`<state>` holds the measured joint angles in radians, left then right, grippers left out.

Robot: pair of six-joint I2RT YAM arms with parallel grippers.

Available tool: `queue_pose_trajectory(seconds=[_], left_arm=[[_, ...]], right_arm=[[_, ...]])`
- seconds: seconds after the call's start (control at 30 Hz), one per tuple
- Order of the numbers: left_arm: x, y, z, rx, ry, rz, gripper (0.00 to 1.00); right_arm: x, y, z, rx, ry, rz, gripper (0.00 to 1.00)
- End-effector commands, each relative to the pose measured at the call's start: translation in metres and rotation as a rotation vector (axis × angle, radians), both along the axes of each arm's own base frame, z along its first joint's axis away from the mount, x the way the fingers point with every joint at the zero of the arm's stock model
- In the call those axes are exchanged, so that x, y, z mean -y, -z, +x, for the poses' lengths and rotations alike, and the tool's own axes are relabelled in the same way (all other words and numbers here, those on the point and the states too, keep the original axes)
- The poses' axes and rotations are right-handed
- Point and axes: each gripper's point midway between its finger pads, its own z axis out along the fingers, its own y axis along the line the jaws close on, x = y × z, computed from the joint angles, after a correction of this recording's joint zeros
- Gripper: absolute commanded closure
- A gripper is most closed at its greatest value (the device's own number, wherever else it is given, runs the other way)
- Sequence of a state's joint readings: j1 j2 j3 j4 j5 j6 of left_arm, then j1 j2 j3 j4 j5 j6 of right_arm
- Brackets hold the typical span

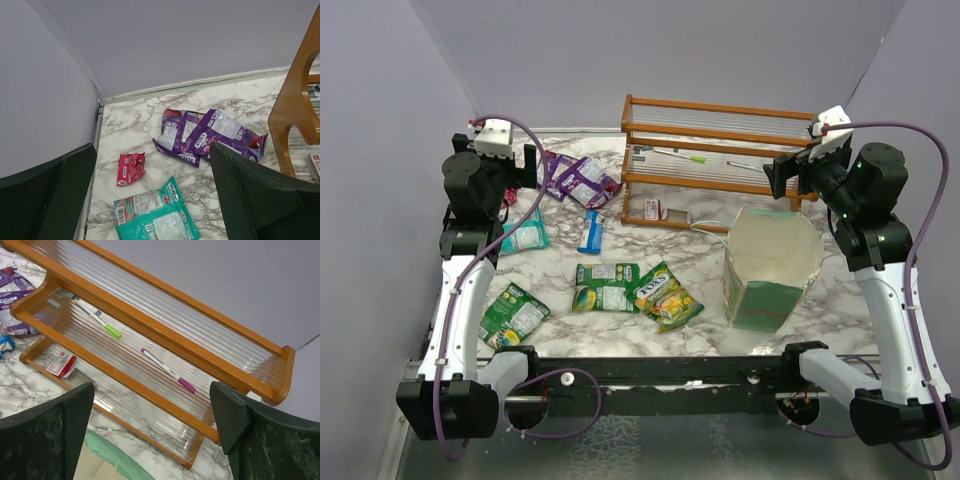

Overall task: Place the snacks into the paper bag
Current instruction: Move the paper bag to the center of the board.

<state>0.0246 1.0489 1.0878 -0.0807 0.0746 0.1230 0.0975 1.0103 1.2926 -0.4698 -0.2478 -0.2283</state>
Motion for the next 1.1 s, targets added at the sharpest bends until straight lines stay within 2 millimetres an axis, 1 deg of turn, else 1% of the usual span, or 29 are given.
queue_pose_trajectory(seconds=[0.0,0.17,0.3,0.4,0.5,0.63,0.93,1.0,1.07], left_arm=[[-0.001,-0.01,-0.001,0.047,-0.001,0.012,0.01],[-0.003,-0.005,-0.004,0.033,-0.011,0.023,0.01],[-0.007,-0.001,-0.006,0.018,-0.028,0.042,0.01],[-0.008,0.004,-0.007,0.005,-0.029,0.053,0.01],[-0.005,0.007,-0.007,-0.004,-0.012,0.066,0.01],[-0.004,0.012,-0.006,-0.028,0.002,0.08,0.01],[-0.002,0.034,-0.006,-0.104,0.024,0.104,0.01],[-0.002,0.04,-0.007,-0.124,0.034,0.126,0.01],[-0.003,0.046,-0.009,-0.147,0.035,0.133,0.01]], right_arm=[[0.002,-0.002,0.003,0.012,0.023,0.006,0.01],[0.004,0.004,0.003,-0.01,0.03,-0.014,0.01],[0.006,0.004,0.002,-0.016,0.036,-0.02,0.01],[0.003,0.007,-0.001,-0.033,0.013,-0.039,0.01],[-0.002,0.016,-0.006,-0.078,-0.035,-0.071,0.01],[-0.007,0.029,-0.017,-0.135,-0.094,-0.109,0.01],[-0.007,0.042,-0.052,-0.183,-0.189,-0.241,0.01],[-0.005,0.048,-0.061,-0.205,-0.212,-0.285,0.01],[0.0,0.054,-0.064,-0.22,-0.21,-0.334,0.01]])
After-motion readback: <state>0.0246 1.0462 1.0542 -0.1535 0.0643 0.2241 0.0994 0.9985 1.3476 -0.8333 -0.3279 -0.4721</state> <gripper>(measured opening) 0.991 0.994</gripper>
